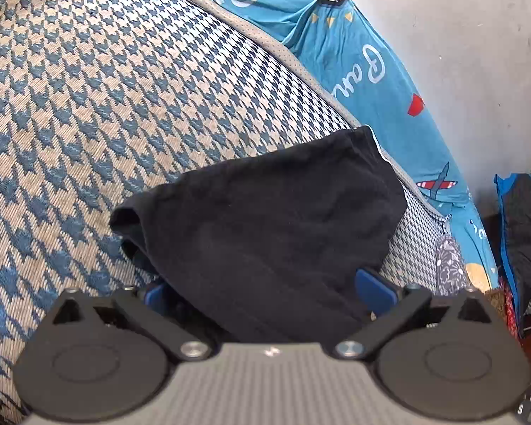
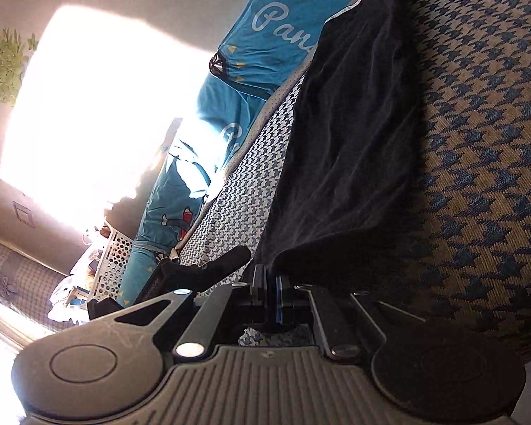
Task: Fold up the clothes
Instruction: 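Grasp the folded end of the black shirt with the left gripper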
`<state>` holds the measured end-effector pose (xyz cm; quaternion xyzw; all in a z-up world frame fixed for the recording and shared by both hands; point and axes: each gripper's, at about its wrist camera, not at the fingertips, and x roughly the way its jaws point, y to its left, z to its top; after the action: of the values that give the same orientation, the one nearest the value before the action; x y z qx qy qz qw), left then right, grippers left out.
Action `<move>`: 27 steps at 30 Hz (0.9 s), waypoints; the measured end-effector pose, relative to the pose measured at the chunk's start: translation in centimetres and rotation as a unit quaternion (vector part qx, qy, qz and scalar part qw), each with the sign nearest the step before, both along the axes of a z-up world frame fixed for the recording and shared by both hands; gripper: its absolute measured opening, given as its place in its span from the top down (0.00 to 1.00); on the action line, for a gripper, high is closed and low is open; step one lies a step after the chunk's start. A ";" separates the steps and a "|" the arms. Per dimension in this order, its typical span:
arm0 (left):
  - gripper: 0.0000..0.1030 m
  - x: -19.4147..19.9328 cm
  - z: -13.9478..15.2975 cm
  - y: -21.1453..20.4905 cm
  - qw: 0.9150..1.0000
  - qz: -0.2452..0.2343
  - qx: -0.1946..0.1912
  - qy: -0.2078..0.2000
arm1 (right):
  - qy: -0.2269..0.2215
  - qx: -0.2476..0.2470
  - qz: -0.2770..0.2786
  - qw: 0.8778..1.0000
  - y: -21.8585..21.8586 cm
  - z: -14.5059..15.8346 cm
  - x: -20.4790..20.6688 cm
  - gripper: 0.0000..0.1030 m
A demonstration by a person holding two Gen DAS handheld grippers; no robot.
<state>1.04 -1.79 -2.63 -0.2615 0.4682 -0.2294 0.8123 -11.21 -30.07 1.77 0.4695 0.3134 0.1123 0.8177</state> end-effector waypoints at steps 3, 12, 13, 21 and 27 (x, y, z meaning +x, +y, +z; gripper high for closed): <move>0.41 0.3 0.0 -0.1 1.000 0.014 0.017 -0.009 | 0.012 -0.030 0.003 0.999 0.4 0.0 0.1 0.93; 0.79 -0.1 -0.3 0.9 0.998 0.026 0.050 -0.022 | 0.020 -0.271 0.038 0.962 4.3 1.6 -0.4 0.79; 0.79 -0.1 -0.2 0.9 0.998 0.025 0.052 -0.023 | 0.011 -0.299 0.037 0.953 4.8 2.0 -0.7 0.75; 0.79 -0.3 0.2 0.8 0.997 0.026 0.061 -0.033 | -0.061 -0.380 0.101 0.918 8.5 3.0 -1.4 0.57; 0.79 0.1 0.0 0.9 0.997 0.032 0.059 -0.029 | -0.071 -0.493 0.150 0.854 12.7 0.9 -0.6 0.47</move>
<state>1.15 -0.94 -2.67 -0.2213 0.4486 -0.1823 0.8465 -11.76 -17.40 2.64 -0.0570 0.3349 0.0973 0.9355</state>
